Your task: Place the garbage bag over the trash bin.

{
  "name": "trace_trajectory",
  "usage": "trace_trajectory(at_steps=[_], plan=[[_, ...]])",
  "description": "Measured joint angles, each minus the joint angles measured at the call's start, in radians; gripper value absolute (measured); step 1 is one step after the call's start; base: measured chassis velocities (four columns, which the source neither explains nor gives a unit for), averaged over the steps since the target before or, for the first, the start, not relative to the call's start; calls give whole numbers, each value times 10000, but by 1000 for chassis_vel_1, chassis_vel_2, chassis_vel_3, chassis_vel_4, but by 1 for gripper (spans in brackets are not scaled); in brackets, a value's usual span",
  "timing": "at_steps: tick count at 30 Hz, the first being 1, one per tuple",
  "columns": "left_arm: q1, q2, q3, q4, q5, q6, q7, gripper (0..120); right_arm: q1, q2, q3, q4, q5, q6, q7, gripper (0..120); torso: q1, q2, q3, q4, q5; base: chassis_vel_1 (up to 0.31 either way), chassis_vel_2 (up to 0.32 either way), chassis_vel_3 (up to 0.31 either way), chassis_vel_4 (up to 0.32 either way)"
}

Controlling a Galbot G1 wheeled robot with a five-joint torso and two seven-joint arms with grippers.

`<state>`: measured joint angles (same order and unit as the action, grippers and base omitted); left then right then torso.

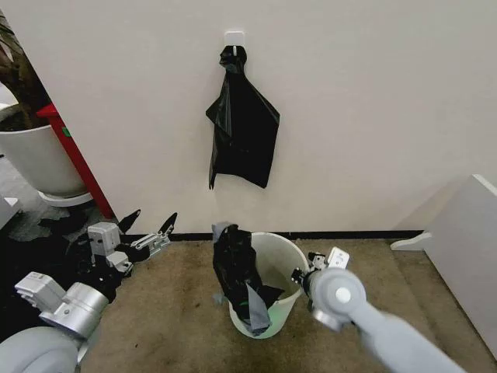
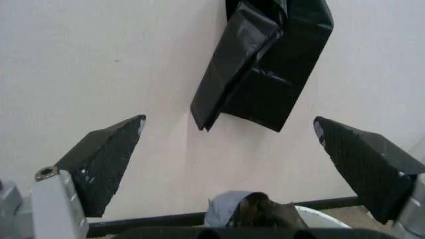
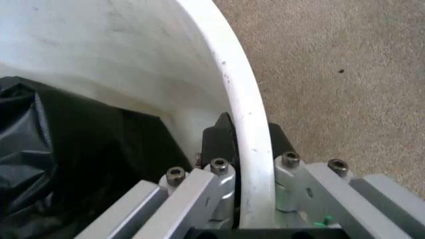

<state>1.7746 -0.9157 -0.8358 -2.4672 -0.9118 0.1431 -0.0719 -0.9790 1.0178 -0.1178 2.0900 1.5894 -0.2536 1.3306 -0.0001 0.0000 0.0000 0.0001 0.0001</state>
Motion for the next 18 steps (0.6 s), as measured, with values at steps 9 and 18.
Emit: trace_trajectory(at_steps=[9,18], plan=[[228,-134,33,85,278,-8,-39,100,-216,360,-157,-288,-1248,-24,-374,0,0,0,0,0,-2,0,0,0,0],[244,-180,87,140,336,-35,-58,100,-323,463,-367,-376,-1714,-78,-697,8,0,0,0,0,-1,0,0,0,0]])
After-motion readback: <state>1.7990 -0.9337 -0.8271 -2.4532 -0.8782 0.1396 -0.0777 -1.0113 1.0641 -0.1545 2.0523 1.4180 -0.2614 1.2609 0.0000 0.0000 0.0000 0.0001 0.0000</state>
